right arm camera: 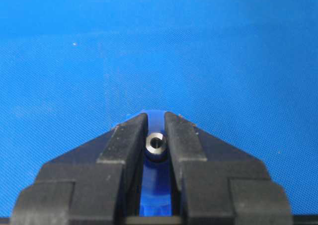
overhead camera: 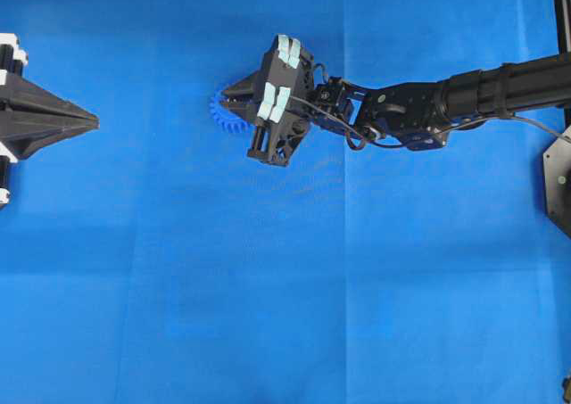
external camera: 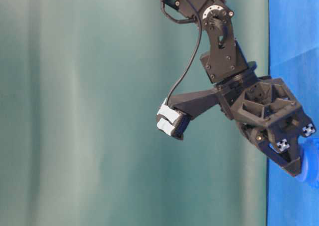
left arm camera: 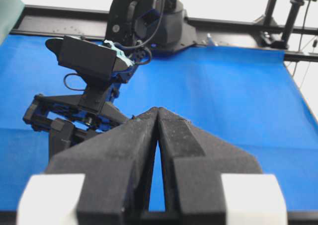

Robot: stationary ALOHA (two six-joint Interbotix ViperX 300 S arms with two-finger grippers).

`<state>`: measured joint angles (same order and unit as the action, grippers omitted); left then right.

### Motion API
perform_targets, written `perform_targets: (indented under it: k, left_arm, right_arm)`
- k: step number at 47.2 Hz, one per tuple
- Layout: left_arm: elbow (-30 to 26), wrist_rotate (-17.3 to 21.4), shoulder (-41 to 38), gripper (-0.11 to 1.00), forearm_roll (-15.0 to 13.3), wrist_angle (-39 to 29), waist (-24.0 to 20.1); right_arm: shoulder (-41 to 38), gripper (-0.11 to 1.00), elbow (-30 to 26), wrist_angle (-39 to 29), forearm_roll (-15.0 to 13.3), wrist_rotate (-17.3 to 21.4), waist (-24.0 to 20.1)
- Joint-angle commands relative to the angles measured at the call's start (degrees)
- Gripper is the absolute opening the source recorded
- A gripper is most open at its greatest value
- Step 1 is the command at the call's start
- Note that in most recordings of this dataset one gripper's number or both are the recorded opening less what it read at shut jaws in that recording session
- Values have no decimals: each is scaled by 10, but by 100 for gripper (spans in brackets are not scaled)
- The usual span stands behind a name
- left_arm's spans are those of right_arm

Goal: Insert the shaft placed at a random location into the center hole of the small gear at another random location.
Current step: 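Lower the shaft into the gear's center hole with the right gripper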

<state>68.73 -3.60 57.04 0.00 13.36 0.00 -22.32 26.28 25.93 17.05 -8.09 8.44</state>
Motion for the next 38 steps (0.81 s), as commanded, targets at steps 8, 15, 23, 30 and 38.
perform_targets:
  k: [8,15,23,30,38]
  left_arm:
    - [-6,0,-3,0,0,4,-2]
    - [-6,0,-2,0,0,3,-2]
    - [-6,0,-2,0,0,4,-2]
    - [-6,-2,-2,0,0,3,-2]
    - [-6,-2,-3,0,0,4,-2]
  right_arm:
    - [23,41,-4,-12,1,0,-3]
    - [47,86,-2,-18,0,-4,-3]
    - [85,85,7,-18,-5,-7,-4]
    - [117,86,20,-18,-7,-7,-4]
    - [145,86,36,-18,-8,-7,-4]
